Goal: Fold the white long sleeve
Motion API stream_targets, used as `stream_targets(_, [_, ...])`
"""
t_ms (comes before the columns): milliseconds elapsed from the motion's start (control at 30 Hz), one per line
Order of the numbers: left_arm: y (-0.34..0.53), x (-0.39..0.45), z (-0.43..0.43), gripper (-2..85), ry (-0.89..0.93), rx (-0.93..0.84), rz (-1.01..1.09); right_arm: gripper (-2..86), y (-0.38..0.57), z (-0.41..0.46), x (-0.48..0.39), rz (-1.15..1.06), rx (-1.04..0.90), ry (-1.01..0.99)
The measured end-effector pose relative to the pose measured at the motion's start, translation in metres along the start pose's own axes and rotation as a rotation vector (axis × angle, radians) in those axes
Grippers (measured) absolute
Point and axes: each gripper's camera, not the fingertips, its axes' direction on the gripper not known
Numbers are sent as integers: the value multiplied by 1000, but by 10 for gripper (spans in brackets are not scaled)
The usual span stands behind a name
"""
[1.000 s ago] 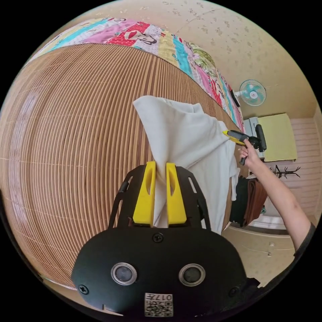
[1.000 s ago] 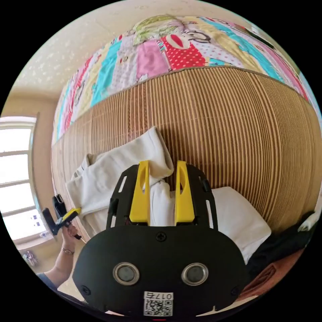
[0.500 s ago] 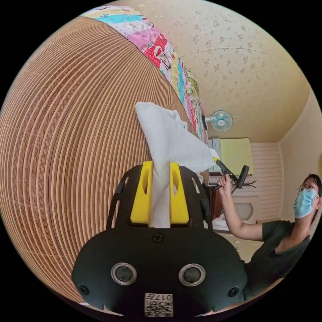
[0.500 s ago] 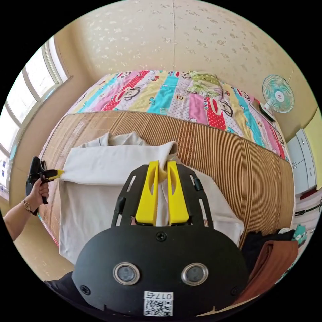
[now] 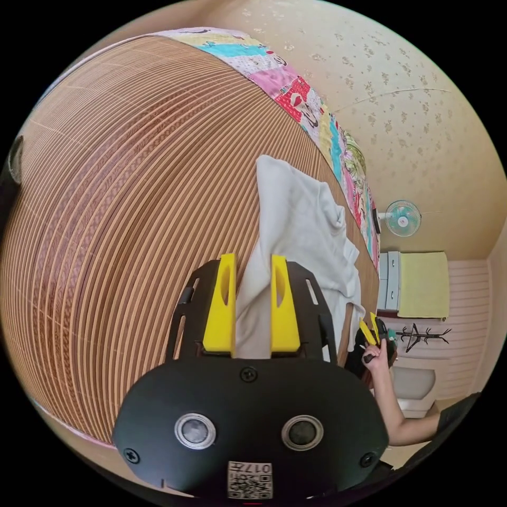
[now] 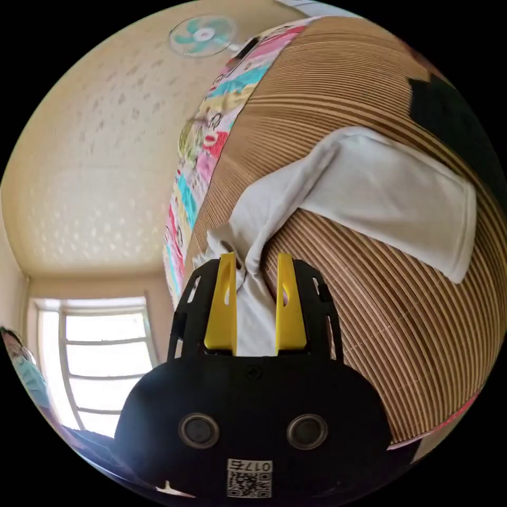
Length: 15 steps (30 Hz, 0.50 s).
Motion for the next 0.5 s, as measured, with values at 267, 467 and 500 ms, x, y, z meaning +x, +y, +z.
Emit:
stream_targets(267, [36,-6,7,104,-53,29,-20,117,-120,29,5,116,36,162])
stream_targets(467, [55,0,12,99,-107,58,-7,39,-91,61,-171,-427,204,440])
stream_targets(500, [59,4,10,100,-87,87,9,37,-38,80,-227,-709,235,518])
